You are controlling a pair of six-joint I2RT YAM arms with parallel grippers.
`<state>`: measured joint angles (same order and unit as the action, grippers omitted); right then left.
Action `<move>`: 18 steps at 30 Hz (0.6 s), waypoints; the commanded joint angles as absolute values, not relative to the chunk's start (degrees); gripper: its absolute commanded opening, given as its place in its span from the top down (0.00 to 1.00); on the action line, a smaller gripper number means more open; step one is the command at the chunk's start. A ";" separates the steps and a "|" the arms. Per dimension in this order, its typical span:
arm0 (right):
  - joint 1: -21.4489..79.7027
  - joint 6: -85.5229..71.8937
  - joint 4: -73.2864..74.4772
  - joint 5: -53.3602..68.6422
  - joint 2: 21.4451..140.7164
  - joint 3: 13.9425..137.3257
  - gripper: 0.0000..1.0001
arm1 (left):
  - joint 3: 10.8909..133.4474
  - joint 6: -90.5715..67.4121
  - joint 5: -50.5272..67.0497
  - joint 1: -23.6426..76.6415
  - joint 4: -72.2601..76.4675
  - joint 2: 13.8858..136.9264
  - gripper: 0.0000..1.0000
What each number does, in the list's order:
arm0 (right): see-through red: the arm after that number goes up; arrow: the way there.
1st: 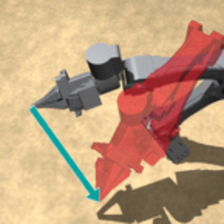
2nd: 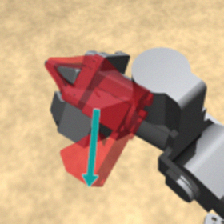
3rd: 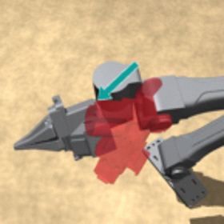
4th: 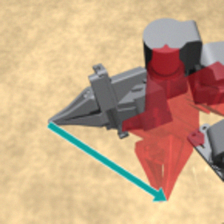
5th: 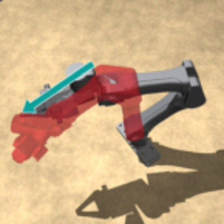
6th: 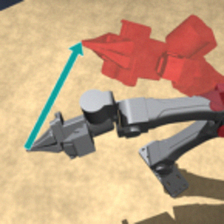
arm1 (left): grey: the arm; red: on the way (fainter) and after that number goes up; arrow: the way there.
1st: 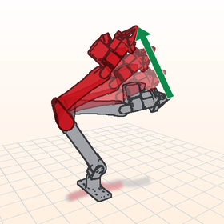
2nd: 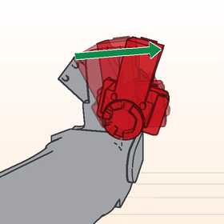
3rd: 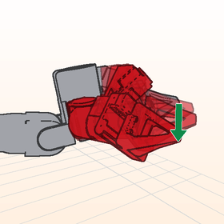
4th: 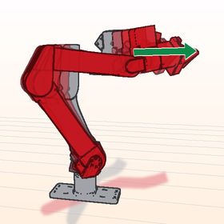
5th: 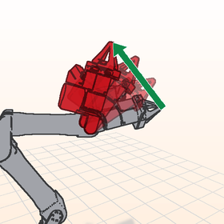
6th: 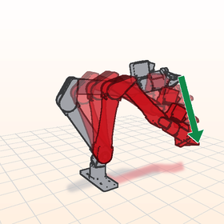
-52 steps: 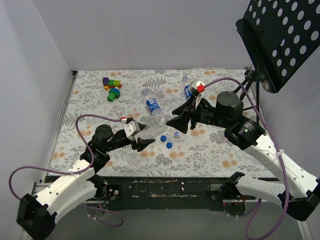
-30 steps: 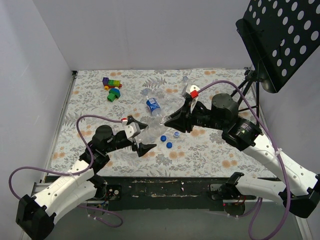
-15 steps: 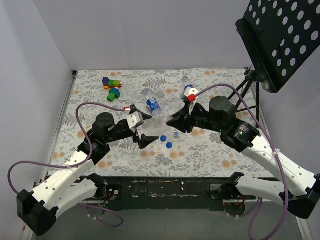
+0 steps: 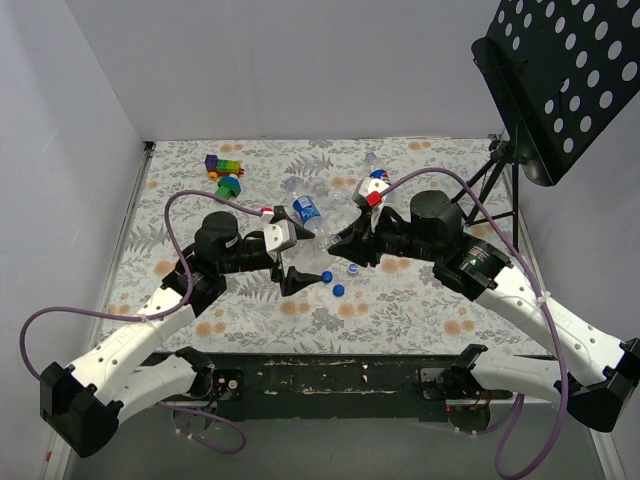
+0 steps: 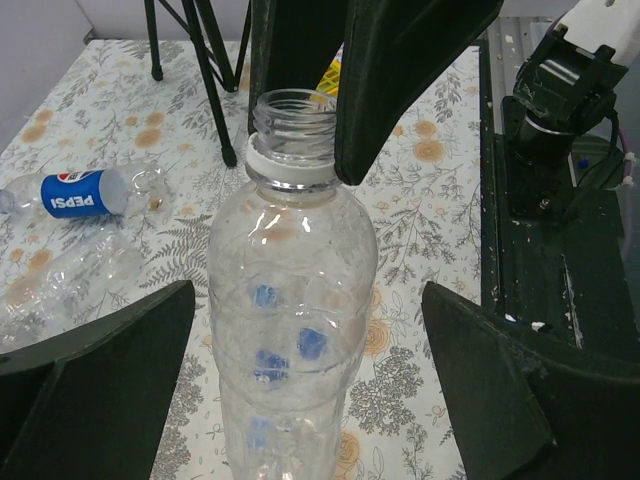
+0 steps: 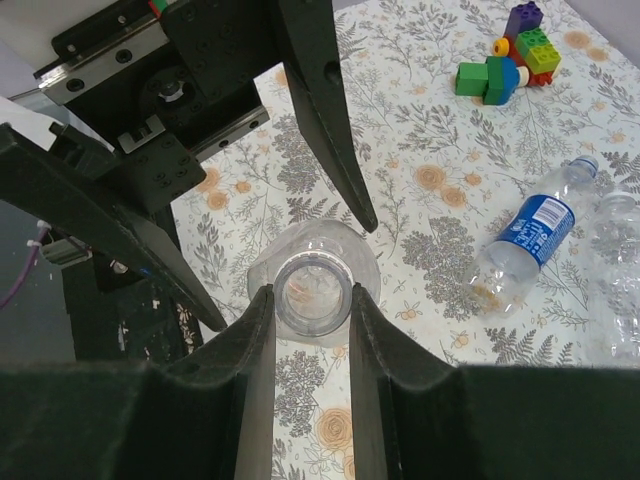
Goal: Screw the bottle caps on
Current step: Pick up the plastic bottle at the center of the board.
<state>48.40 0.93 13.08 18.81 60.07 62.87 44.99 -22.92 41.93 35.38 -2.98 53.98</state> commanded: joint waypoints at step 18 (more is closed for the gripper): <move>48.60 2.37 9.58 23.99 62.05 64.25 0.99 | 47.02 -24.08 50.10 35.51 -1.84 57.92 0.21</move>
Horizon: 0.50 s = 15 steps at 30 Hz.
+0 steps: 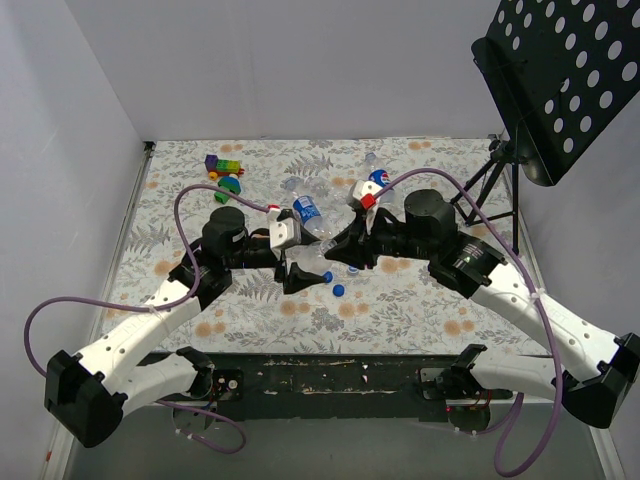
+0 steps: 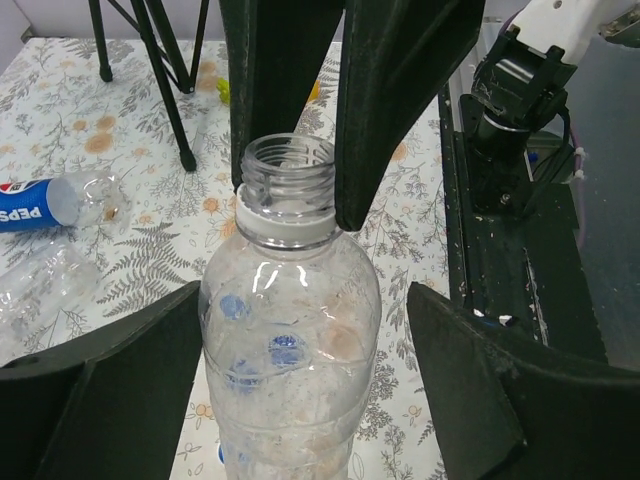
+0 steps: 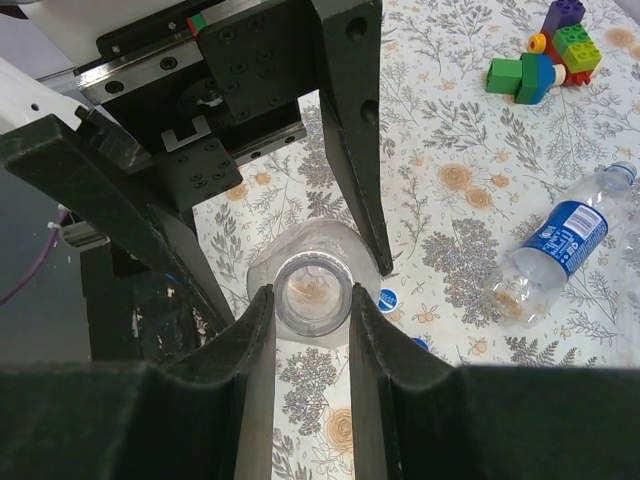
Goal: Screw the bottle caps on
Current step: Pick up the plastic bottle at the center of the board.
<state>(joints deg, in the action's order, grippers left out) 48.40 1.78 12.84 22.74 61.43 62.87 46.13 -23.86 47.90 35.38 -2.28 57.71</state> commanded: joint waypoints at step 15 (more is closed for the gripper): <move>48.60 0.88 8.27 25.75 63.81 64.60 0.75 | 41.05 -24.96 40.09 35.24 1.84 53.71 0.51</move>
